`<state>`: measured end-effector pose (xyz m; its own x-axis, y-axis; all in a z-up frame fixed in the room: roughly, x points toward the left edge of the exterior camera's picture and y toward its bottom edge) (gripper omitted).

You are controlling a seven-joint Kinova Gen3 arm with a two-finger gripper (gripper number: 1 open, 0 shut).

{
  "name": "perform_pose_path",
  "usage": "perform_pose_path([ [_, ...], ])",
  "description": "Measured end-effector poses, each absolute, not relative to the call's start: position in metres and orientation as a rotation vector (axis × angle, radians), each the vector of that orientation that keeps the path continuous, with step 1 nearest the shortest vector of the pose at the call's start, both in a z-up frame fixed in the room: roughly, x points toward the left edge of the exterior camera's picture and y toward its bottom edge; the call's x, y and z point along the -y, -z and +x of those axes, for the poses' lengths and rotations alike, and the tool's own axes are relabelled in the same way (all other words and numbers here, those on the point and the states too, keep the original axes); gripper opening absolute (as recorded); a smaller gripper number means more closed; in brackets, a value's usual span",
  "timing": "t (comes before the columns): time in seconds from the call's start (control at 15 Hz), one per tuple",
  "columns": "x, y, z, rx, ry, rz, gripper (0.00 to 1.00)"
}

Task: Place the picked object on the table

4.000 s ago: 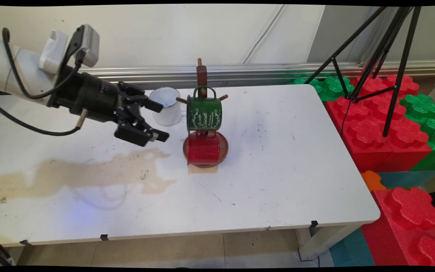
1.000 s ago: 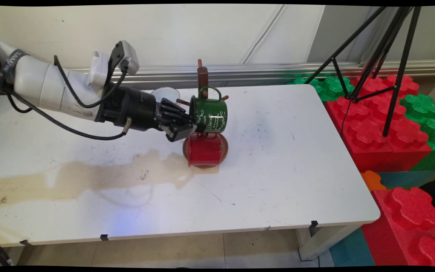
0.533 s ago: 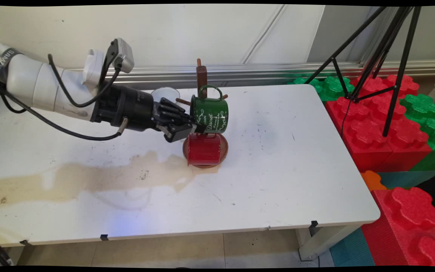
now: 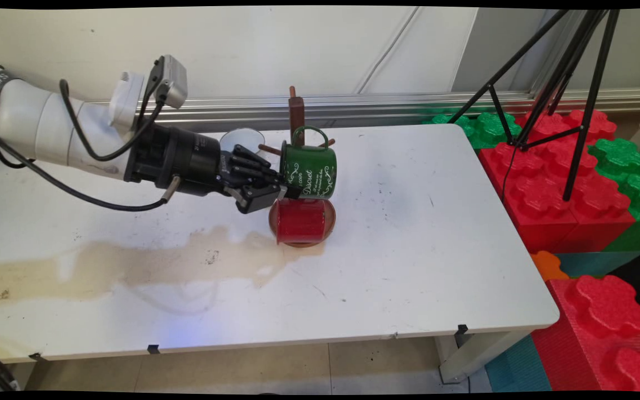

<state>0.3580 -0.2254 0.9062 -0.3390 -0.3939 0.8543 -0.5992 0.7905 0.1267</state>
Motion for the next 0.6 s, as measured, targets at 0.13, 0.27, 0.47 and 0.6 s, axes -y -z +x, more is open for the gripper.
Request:
perform_pose_path([
  [0.13,0.2229,-0.9069,0.3593,1.975,-0.254,0.738,0.00],
  [0.27,0.2203,-0.9075,0.3609,1.977,-0.252,0.731,0.00],
  [0.47,0.2169,-0.9086,0.3633,1.979,-0.248,0.721,0.00],
  [0.6,0.2147,-0.9095,0.3648,1.981,-0.246,0.712,0.00],
])
